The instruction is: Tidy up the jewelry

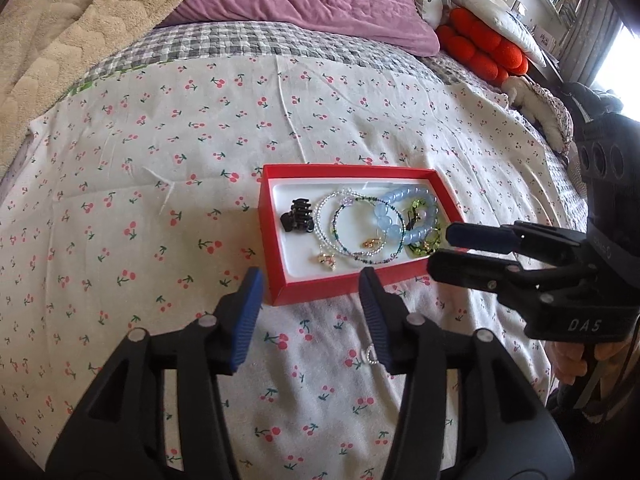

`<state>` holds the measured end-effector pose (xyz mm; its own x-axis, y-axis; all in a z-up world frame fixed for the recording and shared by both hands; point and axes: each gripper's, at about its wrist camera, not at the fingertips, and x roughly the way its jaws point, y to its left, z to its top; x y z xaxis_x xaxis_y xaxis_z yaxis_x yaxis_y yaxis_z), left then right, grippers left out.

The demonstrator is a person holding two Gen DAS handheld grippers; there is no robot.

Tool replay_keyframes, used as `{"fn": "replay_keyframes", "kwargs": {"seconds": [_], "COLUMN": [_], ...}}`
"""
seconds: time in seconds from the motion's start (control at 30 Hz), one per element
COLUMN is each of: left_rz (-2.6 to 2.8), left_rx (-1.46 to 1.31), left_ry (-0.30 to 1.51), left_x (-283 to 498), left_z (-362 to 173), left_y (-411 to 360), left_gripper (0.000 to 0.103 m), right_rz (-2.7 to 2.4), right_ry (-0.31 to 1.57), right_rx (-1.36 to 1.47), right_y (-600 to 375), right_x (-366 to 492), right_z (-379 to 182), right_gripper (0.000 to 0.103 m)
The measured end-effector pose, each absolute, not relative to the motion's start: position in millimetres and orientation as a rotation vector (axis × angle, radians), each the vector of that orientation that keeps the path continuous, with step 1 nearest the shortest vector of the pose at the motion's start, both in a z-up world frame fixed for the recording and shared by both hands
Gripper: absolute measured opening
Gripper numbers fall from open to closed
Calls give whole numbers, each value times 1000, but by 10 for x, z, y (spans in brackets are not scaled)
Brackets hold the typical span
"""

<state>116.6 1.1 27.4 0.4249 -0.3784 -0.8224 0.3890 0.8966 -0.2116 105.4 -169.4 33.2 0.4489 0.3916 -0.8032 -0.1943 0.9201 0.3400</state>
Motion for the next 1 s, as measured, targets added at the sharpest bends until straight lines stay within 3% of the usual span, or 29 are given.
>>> {"fn": "replay_keyframes", "kwargs": {"seconds": [0.17, 0.4, 1.0], "left_rz": [-456, -473, -489], "left_rx": [50, 179, 280], "left_ry": [1006, 1017, 1004], "left_x": [962, 691, 418], "left_z": [186, 13, -282], "left_y": [0, -155, -380], "left_gripper": [67, 78, 81], "right_rz": [365, 340, 270], "right_ry": [1046, 1073, 1066], "right_rx": [163, 104, 3], "right_y": [-1711, -1800, -2012], "right_x": [905, 678, 272], "right_z": [328, 193, 9], "right_gripper": [53, 63, 71]}}
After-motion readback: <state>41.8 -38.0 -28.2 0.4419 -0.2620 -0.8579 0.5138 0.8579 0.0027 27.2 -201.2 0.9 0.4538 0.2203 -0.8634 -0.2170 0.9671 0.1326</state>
